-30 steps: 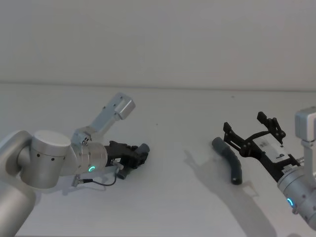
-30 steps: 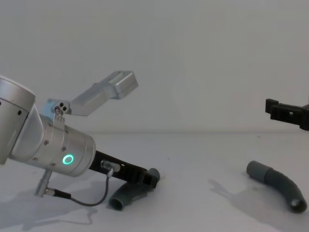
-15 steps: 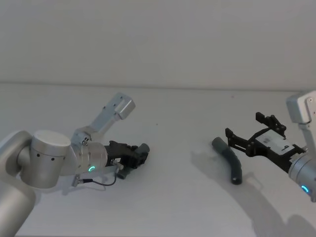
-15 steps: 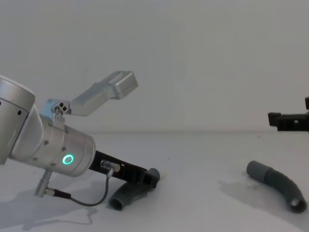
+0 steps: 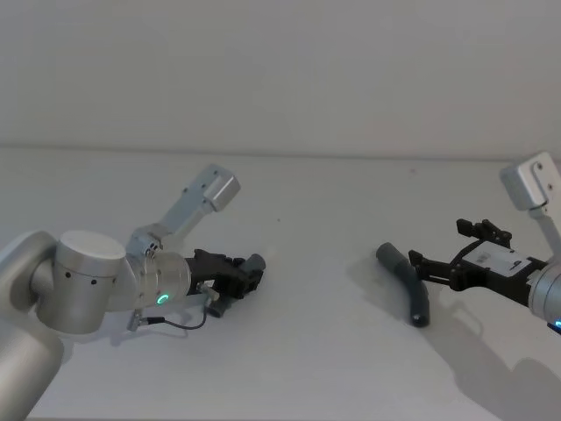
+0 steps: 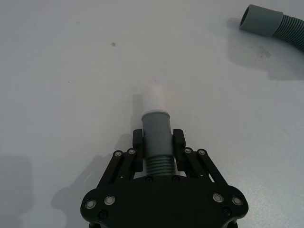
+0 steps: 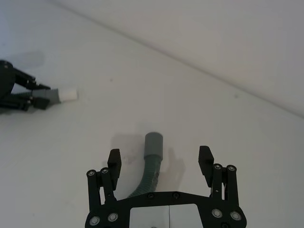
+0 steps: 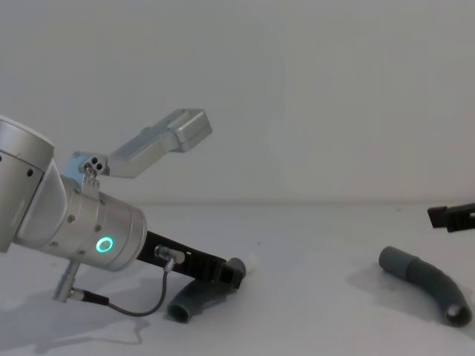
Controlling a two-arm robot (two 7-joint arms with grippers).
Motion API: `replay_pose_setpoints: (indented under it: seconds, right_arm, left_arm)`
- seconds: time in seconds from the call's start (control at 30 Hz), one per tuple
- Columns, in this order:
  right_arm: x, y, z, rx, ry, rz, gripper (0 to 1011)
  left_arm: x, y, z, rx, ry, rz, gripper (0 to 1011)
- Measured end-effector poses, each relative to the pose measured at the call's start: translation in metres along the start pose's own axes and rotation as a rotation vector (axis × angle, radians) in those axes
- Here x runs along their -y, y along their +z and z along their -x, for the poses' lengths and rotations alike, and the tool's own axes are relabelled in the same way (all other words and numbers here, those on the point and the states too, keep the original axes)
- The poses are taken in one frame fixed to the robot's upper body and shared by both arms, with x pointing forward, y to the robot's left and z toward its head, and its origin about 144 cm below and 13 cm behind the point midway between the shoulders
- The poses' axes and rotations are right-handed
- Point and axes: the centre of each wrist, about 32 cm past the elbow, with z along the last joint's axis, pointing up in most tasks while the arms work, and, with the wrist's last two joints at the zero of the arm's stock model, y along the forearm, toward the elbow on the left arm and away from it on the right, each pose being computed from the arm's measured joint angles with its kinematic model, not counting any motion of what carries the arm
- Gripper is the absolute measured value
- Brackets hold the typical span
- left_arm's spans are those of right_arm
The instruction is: Use both hands to pick up one end of the pipe from the table, align the ends, and insert them.
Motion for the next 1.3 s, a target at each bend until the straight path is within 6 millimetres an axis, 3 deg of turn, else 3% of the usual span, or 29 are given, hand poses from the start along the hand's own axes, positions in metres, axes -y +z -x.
replay_pose_setpoints:
  seconds: [0.47,1.3]
  right_arm:
    - [-0.008,0.006,-0.006,-0.002,0.053,0.089,1001]
    - [-0.043,0.010,0.001,-0.104,0.054,0.173,1001]
  left_arm:
    - [0.000,0.000,0.000,0.000,0.000,0.000,360]
    - [0.000,0.000,0.000,0.000,0.000,0.000,360]
